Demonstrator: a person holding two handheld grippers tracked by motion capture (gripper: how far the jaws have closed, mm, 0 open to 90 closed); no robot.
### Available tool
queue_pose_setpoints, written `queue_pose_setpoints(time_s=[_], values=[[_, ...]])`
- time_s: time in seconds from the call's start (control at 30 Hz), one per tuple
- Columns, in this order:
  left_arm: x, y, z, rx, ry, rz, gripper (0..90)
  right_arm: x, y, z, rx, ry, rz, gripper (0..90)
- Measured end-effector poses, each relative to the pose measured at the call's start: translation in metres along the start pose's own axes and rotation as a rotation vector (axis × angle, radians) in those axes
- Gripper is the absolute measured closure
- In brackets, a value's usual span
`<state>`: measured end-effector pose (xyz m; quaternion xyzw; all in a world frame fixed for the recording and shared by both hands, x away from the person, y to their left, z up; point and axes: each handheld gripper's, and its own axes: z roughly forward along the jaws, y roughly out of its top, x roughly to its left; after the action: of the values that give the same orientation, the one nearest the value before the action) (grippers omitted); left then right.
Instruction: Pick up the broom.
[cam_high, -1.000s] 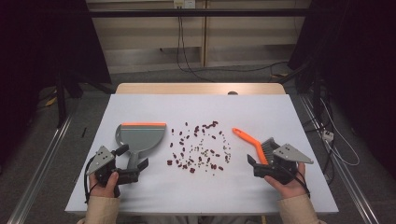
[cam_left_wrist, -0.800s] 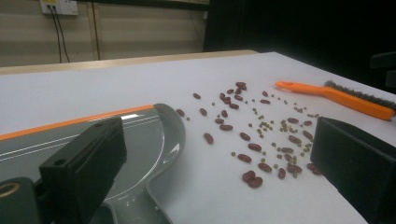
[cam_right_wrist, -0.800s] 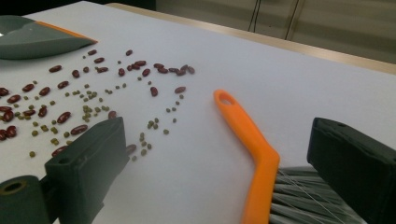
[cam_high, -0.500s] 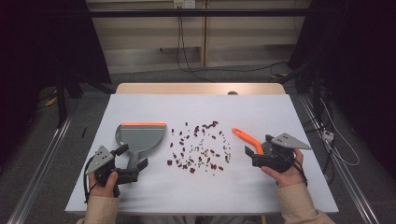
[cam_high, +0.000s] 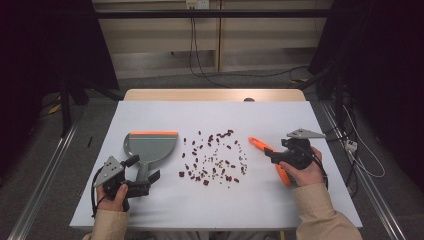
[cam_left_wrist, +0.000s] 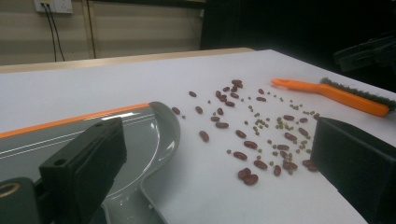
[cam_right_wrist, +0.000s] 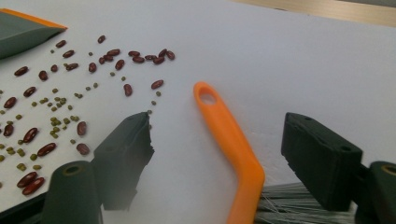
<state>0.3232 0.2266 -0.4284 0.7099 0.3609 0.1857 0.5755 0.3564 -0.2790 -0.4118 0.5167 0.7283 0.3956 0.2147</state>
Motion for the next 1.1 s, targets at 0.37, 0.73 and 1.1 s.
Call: queue_pose_setpoints(time_s=[0.37, 0.73, 1.1], values=[[0.001, 0.0, 0.0, 0.004, -0.005, -0.002, 3.5, -0.004, 0.003, 0.025, 0.143, -0.048, -0.066, 49.8], [0.001, -0.002, -0.001, 0.011, -0.001, -0.001, 3.4, -0.016, 0.002, 0.034, 0.247, -0.053, -0.032, 61.3], [0.002, -0.003, -0.003, 0.018, 0.012, 0.006, 3.5, -0.023, -0.002, 0.049, 0.363, -0.025, -0.009, 65.6]])
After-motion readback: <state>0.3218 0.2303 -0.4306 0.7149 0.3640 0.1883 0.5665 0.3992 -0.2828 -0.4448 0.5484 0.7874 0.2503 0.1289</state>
